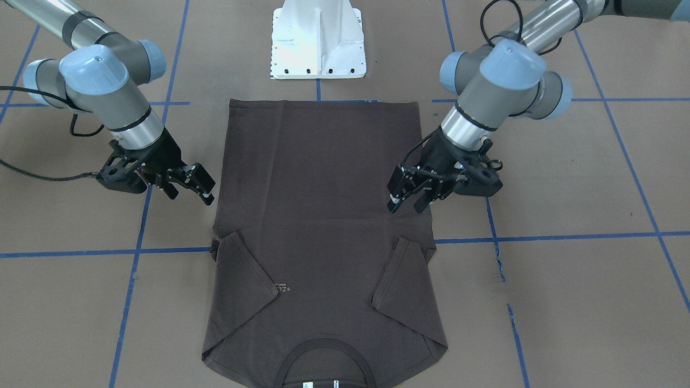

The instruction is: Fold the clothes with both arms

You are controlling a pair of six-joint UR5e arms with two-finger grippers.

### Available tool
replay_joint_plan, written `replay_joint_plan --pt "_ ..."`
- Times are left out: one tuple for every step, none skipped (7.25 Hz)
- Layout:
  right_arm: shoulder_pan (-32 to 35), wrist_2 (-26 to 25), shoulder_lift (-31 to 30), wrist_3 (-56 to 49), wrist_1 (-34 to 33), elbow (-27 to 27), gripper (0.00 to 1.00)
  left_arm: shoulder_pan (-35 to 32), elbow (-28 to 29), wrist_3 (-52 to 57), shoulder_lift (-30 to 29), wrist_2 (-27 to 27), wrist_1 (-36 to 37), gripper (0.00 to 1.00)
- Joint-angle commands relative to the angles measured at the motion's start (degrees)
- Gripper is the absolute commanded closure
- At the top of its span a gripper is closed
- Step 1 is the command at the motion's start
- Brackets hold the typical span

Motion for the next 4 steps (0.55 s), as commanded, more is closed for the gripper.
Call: replay_joint_plan --pt "-6.81 -5.34 -8.87 5.68 -0.01 9.35 0.02 0.28 -2.96 0.06 4.21 -0.10 0.39 0.30" --pt "-10.93 -8.14 -13.98 6.65 -0.01 11.75 0.03 0.28 -6.10 0.06 6.14 -0.45 0.56 0.30" --pt "-17.76 -18.69 -14.90 10.58 -0.10 13.17 0.02 0.45 -8.31 0.15 9.29 -0.63 0.57 0.30" --pt "-20.70 -20.28 -15.43 14.27 -0.19 14.22 0.02 0.45 -10.50 0.15 10.72 -0.71 0.65 0.28"
